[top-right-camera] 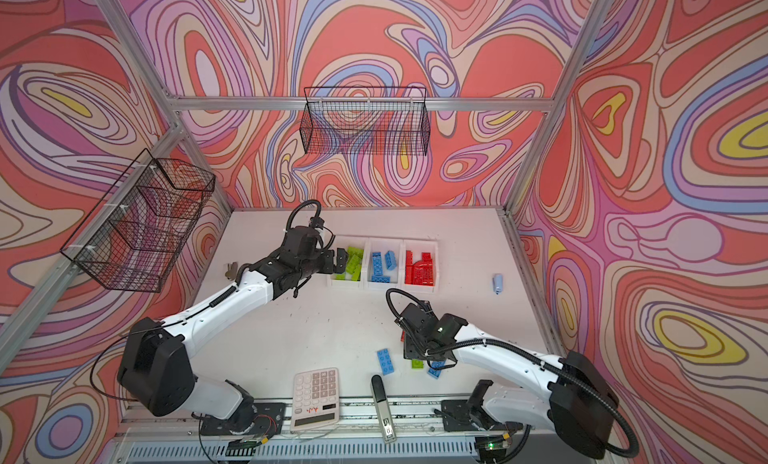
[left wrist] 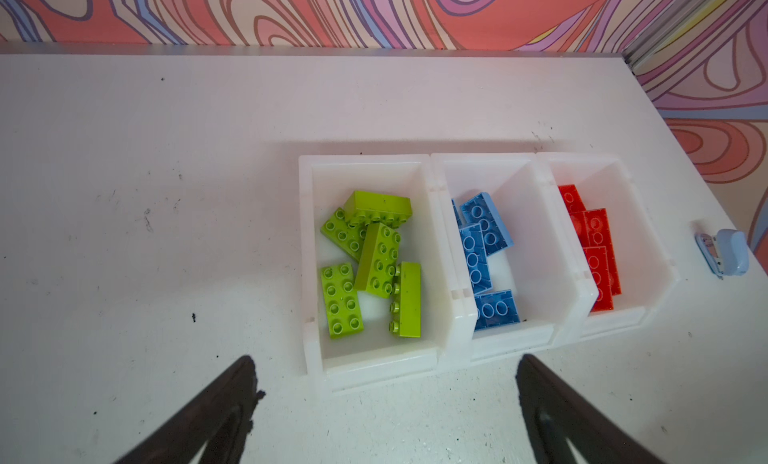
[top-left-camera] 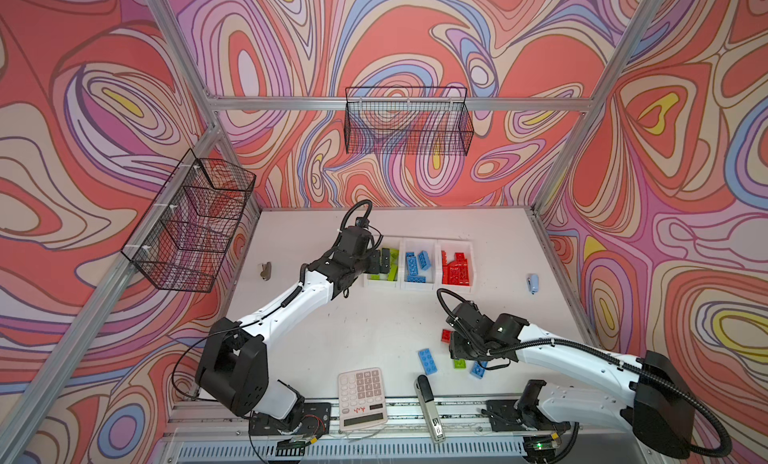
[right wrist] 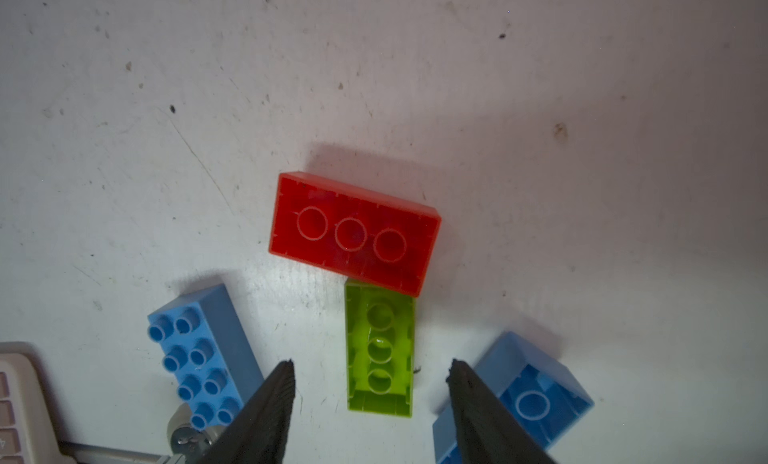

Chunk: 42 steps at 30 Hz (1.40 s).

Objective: Sort the legos into containers by color
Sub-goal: 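Grasp the lime-green brick beside the red brick with the right gripper, then carry the lime-green brick with the right gripper into the nearest compartment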

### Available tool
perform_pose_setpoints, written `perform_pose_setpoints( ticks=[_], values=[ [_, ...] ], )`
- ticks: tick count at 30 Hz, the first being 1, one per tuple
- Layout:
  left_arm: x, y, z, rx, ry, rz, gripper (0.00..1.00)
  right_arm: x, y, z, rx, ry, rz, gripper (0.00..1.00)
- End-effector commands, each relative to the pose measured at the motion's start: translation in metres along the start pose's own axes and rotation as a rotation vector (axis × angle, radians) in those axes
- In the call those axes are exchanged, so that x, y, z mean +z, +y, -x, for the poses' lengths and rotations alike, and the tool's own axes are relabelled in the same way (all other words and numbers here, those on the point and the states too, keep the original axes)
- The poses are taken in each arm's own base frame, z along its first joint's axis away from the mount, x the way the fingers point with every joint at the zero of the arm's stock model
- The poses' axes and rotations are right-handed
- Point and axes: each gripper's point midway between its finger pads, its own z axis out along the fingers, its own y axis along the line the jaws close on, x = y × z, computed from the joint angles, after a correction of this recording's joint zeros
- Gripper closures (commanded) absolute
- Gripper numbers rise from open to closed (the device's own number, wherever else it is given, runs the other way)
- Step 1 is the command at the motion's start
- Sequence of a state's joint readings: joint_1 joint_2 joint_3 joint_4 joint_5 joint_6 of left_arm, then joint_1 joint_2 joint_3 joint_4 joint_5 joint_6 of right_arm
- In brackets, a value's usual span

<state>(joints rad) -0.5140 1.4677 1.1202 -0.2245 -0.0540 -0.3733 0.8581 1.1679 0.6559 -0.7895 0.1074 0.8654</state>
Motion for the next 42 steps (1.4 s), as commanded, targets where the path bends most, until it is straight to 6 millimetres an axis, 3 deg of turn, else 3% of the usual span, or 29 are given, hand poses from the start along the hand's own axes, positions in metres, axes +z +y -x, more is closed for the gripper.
perform_pose_setpoints(
  ticks=[1,6,12,18,21,26,29,33,42],
  values=[
    [-0.013,0.014,-0.001,-0.046,-0.011,0.033,0.0,0.009,-0.004,-0.004,0.025,-0.006,-0.032,0.37],
    [-0.025,0.03,-0.004,-0.073,-0.031,0.07,0.0,0.021,-0.009,-0.01,0.025,0.007,-0.049,0.4],
    [-0.037,0.048,-0.006,-0.104,-0.059,0.113,0.0,0.034,-0.001,-0.009,0.017,0.009,-0.034,0.45],
    [-0.047,0.062,-0.011,-0.08,-0.043,0.19,0.0,0.041,0.003,-0.009,0.0,0.018,-0.044,0.58],
    [-0.048,0.064,-0.014,-0.076,-0.044,0.198,0.0,0.037,0.003,-0.007,-0.001,0.014,-0.042,0.67],
    [-0.047,0.064,-0.014,-0.066,-0.04,0.195,0.0,0.011,0.018,0.006,-0.041,-0.001,-0.013,0.74],
    [-0.047,0.064,-0.013,-0.056,-0.042,0.194,0.0,-0.012,0.032,0.023,-0.071,-0.046,0.019,0.75],
    [-0.047,0.064,-0.014,-0.051,-0.041,0.196,0.0,-0.039,0.065,0.065,-0.124,-0.152,0.05,0.75],
    [-0.057,0.061,-0.026,-0.071,-0.043,0.145,0.0,-0.048,0.155,0.185,-0.145,-0.333,0.221,0.75]
  ],
)
